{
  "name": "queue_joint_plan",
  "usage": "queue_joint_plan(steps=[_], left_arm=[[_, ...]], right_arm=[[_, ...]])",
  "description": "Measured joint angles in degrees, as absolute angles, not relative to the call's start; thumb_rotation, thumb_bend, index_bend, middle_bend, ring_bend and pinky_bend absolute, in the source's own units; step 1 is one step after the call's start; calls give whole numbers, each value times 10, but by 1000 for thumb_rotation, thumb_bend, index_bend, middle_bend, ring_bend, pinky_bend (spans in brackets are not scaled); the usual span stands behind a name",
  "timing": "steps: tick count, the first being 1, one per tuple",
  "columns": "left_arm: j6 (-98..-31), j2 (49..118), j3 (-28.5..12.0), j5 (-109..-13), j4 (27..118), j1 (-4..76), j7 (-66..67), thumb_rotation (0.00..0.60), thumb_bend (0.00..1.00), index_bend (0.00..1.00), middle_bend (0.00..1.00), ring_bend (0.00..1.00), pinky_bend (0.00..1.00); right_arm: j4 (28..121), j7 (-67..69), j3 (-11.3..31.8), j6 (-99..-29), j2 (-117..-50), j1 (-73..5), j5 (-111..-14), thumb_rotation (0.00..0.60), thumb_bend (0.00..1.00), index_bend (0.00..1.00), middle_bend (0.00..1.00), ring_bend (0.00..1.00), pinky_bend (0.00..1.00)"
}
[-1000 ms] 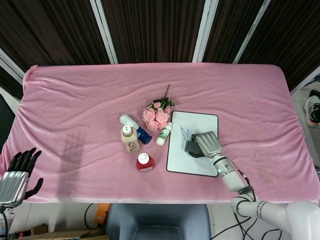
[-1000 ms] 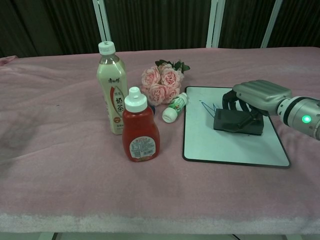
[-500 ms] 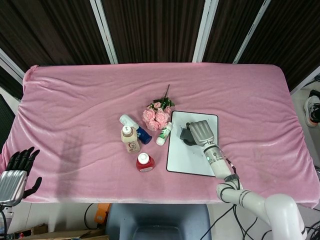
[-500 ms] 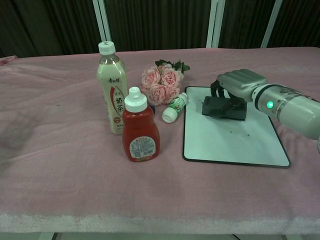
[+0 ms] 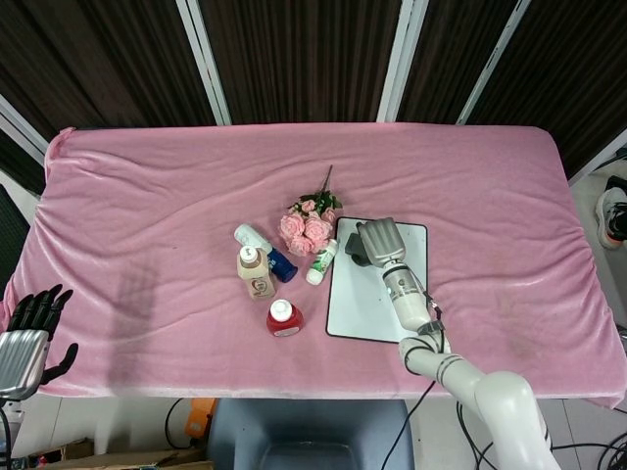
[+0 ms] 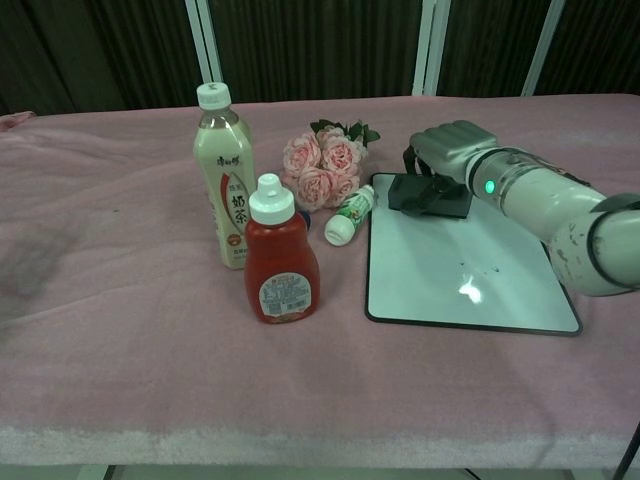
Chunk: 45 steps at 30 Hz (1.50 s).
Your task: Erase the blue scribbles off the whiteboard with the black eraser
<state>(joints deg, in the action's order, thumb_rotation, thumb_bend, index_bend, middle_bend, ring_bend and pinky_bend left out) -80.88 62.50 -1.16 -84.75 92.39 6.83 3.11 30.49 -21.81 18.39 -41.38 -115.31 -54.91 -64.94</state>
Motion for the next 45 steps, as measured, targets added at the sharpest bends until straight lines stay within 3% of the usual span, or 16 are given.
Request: queue_joint_plan(steps=[9, 22, 34, 45], left_arm=[[-811, 625, -9, -853, 924, 68, 32, 600, 399, 0, 0, 0, 0], [-819, 626, -2, -869, 929, 65, 38, 600, 399, 0, 0, 0, 0], [-828, 626, 3, -882, 930, 61, 39, 600, 398, 0, 0, 0, 0], [-837, 625, 8, -893, 930, 57, 32, 600, 399, 0, 0, 0, 0]], right_arm=[[295, -196, 172, -412, -1147, -533, -656, 600, 484, 944, 727, 739, 816], [522, -155, 69, -508, -1022, -420, -748, 600, 483, 944, 727, 739, 816], [690, -181, -13, -555, -926, -357, -814, 600, 483, 944, 726, 739, 816], [726, -187, -12, -676, -864, -302, -841, 600, 483, 933, 726, 739, 816]])
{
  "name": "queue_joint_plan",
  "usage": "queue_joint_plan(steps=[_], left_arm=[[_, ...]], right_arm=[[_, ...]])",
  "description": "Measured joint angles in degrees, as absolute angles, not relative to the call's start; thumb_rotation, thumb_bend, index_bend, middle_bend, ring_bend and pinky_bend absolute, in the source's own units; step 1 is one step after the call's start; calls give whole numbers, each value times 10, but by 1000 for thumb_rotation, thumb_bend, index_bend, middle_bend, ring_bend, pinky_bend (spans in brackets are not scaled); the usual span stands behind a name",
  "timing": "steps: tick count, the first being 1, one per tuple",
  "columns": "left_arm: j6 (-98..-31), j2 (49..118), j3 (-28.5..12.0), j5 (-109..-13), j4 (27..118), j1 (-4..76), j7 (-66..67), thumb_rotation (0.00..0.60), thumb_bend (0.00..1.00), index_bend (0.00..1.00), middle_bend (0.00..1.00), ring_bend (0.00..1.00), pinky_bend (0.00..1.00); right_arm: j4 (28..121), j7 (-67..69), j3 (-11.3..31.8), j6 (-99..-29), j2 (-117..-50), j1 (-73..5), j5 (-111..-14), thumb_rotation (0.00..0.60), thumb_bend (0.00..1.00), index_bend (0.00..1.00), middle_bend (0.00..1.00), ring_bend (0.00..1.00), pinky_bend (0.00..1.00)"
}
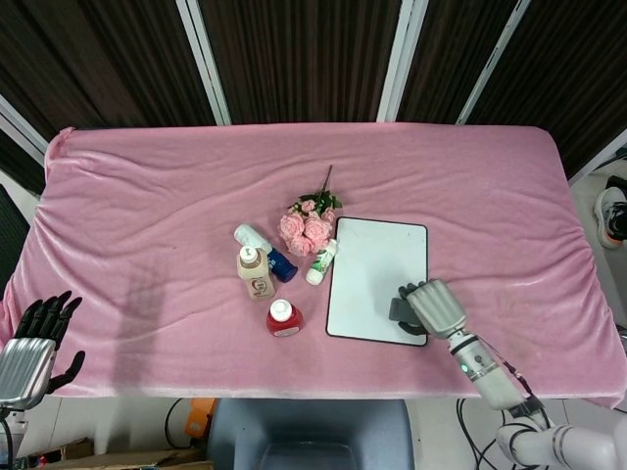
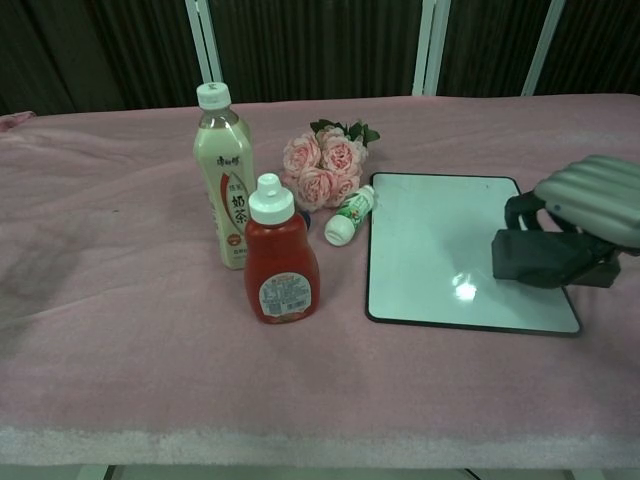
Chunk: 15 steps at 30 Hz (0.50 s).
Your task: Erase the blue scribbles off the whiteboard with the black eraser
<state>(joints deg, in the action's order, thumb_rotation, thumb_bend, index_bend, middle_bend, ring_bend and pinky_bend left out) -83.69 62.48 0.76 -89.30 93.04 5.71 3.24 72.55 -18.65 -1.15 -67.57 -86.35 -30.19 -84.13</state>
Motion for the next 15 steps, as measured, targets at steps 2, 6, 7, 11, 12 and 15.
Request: queue_joint_plan(steps=[2, 6, 7, 11, 12, 15], left_arm=[[-837, 625, 8, -894, 930, 57, 32, 600, 400, 0, 0, 0, 0], [-834, 626, 9, -895, 929, 58, 35, 600, 400, 0, 0, 0, 0], [-831, 626, 9, -895, 930, 59, 36, 600, 400, 0, 0, 0, 0], [-826, 628, 9, -891, 932, 61, 43, 600, 399, 0, 0, 0, 0], [-825, 628, 9, -890, 933, 61, 45, 600, 399, 0, 0, 0, 0], [-824, 629, 8, -888, 933, 61, 47, 600, 399, 0, 0, 0, 0]], right_arm=[[716, -180, -5, -694, -849, -285, -836, 600, 483, 930, 726, 739, 816], [684, -152, 4, -696, -838, -268, -814, 600, 484, 919, 726, 733, 816], [671, -142, 6, -694, -837, -264, -808, 600, 483, 915, 727, 732, 816], [611, -100, 9, -689, -847, -255, -802, 600, 483, 892, 727, 717, 809], [594, -91, 8, -687, -851, -254, -803, 600, 483, 879, 726, 708, 801], [537, -59, 6, -676, -869, -251, -806, 600, 483, 796, 719, 666, 765]])
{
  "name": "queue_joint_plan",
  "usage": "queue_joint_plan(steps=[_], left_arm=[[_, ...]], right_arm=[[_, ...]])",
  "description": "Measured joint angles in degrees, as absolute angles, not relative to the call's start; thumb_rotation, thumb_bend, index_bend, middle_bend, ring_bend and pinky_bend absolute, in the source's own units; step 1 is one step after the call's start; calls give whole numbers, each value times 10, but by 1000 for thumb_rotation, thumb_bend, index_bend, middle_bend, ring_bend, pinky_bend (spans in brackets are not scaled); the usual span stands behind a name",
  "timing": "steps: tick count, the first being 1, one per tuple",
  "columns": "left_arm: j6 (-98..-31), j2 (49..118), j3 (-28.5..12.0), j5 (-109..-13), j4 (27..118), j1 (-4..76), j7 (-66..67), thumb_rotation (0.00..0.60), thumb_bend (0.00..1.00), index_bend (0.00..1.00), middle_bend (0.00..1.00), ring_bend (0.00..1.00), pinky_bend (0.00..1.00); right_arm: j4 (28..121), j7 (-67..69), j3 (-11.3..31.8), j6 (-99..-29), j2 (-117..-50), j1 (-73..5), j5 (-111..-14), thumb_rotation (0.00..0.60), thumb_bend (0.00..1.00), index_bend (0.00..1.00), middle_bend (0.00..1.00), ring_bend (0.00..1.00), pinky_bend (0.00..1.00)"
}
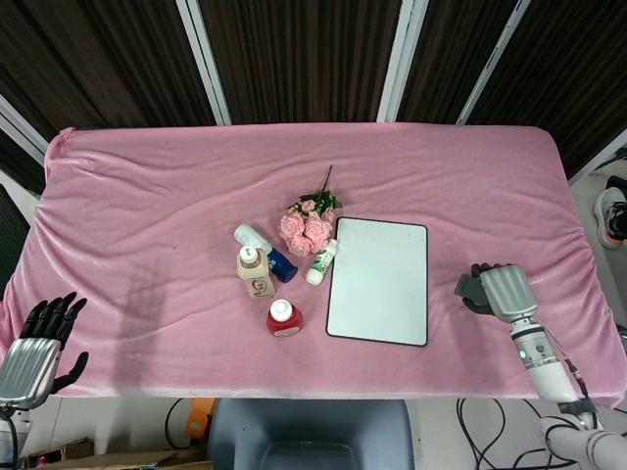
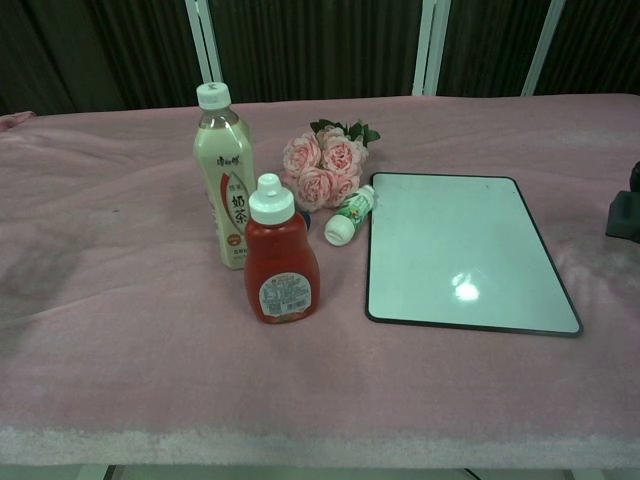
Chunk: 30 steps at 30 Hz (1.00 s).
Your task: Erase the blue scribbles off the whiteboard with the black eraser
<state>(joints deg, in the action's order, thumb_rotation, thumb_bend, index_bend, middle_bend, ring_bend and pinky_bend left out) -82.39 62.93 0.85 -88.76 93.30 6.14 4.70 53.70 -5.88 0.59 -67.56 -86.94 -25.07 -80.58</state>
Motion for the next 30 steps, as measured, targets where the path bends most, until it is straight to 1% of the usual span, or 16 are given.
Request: queue_joint_plan(steps=[3, 6, 9, 10, 16, 18, 19, 20, 21, 23, 24, 27, 30], left_arm=[[-820, 630, 7, -885, 933, 63, 49, 600, 399, 0, 0, 0, 0], [-818, 630, 7, -882, 933, 64, 51, 600, 399, 0, 0, 0, 0], [-817, 630, 7, -883, 933, 64, 49, 600, 399, 0, 0, 0, 0], [-817, 630, 7, -883, 933, 65, 47, 600, 399, 0, 0, 0, 0], [-820, 628, 6, -883, 932, 64, 42, 600, 399, 0, 0, 0, 0], [-822, 627, 6, -884, 932, 63, 37, 600, 399, 0, 0, 0, 0], [-823, 627, 6, -885, 932, 62, 36, 600, 399, 0, 0, 0, 0], [-825, 627, 7, -886, 931, 62, 35, 600, 400, 0, 0, 0, 0], [-827, 626, 7, -888, 931, 61, 33, 600, 400, 0, 0, 0, 0], [-832, 625, 6, -889, 931, 59, 31, 600, 400, 0, 0, 0, 0], [-839, 625, 6, -890, 931, 58, 29, 600, 399, 0, 0, 0, 0], [-857, 625, 4, -895, 928, 51, 22, 600, 399, 0, 0, 0, 0], [-870, 626, 3, -903, 921, 46, 13, 600, 399, 0, 0, 0, 0]], right_arm=[[490, -24, 1, -660, -889, -249, -813, 600, 483, 685, 650, 636, 750], [458, 11, -6, -653, -905, -248, -827, 600, 483, 547, 561, 565, 700], [444, 37, -13, -650, -912, -246, -841, 600, 477, 349, 451, 466, 613], [444, 44, -14, -650, -912, -245, -843, 600, 472, 305, 422, 436, 598], [459, 85, -19, -660, -903, -240, -856, 600, 396, 105, 284, 296, 573], [476, 102, -21, -671, -891, -236, -861, 600, 390, 74, 257, 265, 551], [492, 110, -22, -681, -881, -233, -865, 600, 389, 46, 220, 226, 513], [506, 113, -23, -690, -872, -230, -868, 600, 389, 25, 174, 178, 461], [522, 115, -23, -700, -863, -226, -870, 600, 389, 7, 109, 110, 383], [567, 112, -24, -722, -837, -212, -871, 600, 389, 0, 21, 20, 243], [591, 104, -24, -731, -824, -205, -869, 600, 388, 0, 6, 4, 197], [689, 52, -24, -770, -784, -173, -857, 600, 382, 0, 0, 0, 141], [788, -25, -22, -833, -753, -135, -848, 600, 371, 0, 0, 0, 122]])
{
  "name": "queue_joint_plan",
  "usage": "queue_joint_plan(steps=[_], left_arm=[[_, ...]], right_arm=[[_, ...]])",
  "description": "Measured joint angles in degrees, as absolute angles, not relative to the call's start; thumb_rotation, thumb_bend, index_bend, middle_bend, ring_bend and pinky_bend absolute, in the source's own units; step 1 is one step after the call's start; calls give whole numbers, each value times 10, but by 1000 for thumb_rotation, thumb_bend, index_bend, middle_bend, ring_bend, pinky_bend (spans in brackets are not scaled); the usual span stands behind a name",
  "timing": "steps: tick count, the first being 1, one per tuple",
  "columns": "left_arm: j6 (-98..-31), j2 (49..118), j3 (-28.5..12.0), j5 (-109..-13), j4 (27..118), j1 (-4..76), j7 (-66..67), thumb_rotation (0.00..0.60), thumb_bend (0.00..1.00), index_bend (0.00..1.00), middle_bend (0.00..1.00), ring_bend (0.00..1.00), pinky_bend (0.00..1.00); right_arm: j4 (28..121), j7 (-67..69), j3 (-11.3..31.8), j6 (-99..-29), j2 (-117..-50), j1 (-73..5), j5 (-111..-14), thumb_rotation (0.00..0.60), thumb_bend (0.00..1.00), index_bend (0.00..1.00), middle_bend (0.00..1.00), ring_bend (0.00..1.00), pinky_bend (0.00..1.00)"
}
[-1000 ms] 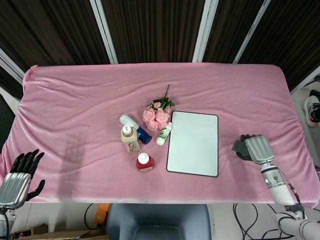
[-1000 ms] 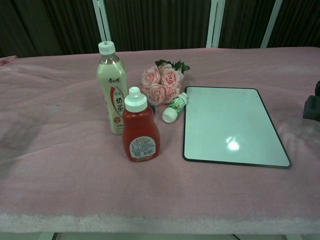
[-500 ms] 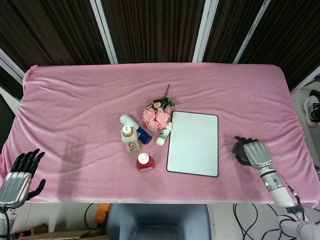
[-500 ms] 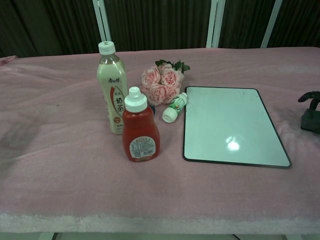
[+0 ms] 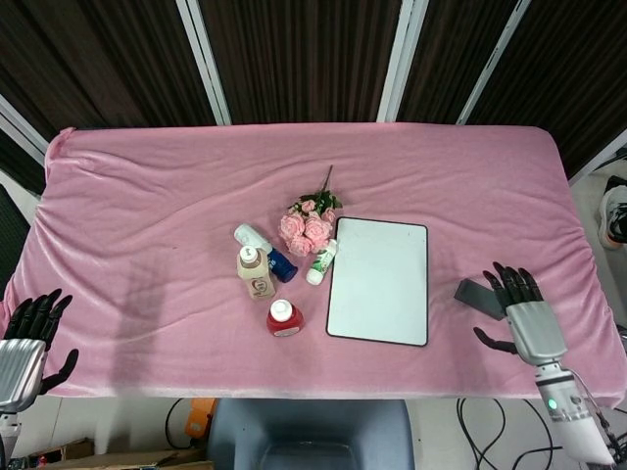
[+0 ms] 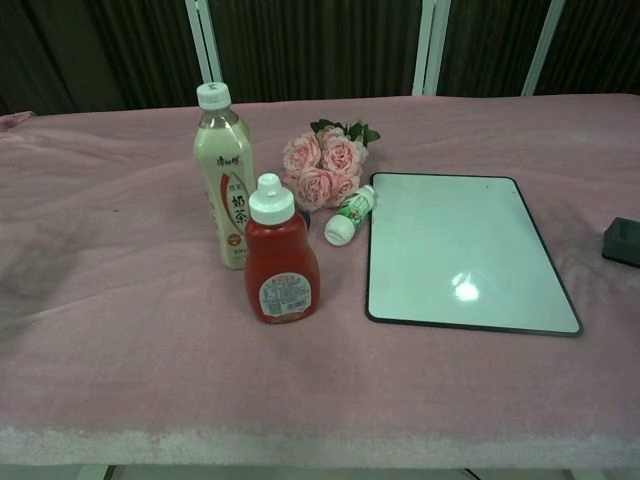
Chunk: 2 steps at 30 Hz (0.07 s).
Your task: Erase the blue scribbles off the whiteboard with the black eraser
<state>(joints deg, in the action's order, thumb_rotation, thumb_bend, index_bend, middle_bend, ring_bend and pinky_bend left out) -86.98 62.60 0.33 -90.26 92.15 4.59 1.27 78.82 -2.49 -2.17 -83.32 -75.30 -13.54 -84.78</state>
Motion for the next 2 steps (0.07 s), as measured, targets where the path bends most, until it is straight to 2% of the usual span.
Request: queue_joint_plan(steps=[2], left_arm=[[-872, 627, 3, -905, 919, 45, 11, 600, 399, 0, 0, 0, 0]], right_arm=[[832, -76, -21, -872, -734, -114, -842, 600, 368, 0, 0, 0, 119]])
